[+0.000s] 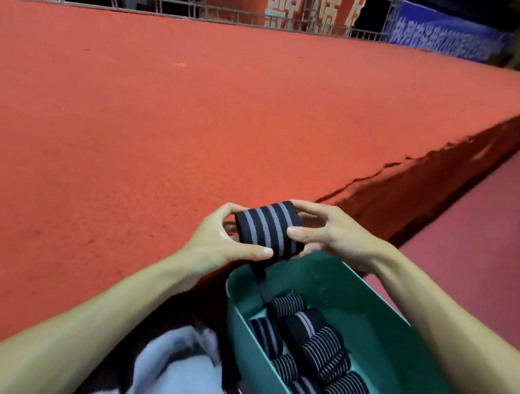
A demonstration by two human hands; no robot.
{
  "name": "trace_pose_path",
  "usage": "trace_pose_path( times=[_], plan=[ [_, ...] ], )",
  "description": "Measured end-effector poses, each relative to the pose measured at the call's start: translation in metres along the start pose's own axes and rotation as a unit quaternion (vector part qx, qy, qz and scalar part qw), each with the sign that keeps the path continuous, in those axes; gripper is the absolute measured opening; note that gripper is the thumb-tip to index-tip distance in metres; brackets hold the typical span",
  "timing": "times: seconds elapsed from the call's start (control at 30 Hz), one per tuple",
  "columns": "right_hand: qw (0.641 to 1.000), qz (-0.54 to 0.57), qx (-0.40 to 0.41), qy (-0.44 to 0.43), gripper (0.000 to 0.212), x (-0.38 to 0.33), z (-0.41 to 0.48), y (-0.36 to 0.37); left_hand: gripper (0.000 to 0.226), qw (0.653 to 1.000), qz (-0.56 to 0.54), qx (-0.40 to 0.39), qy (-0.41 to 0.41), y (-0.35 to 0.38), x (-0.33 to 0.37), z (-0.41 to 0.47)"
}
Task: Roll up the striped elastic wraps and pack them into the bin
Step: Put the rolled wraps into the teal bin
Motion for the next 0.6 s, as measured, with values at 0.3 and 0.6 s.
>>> trace_pose_path(
  times=[0.3, 0.6],
  plan=[
    [0.979, -0.104, 0.082, 0.157, 0.045, 0.087, -0.043, -0.041, 0.033, 0.979, 0.151, -0.133, -0.033, 0.059, -0.027, -0.001],
    [0.944, -0.218, 0.04, 0.244, 0.05, 0.168, 0.01, -0.01, 0.019, 0.98, 0.15, -0.126, 0.018, 0.058, -0.032, 0.0]
  ],
)
Point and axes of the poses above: each hand's wrist, its own z-axis towards the middle knuckle, its own y-axis out of the palm, x = y × z, the point moved 6 cm from there along z, towards the middle knuckle, and after that the axes turned 4 degrees about -y, right-handed, at the moved point
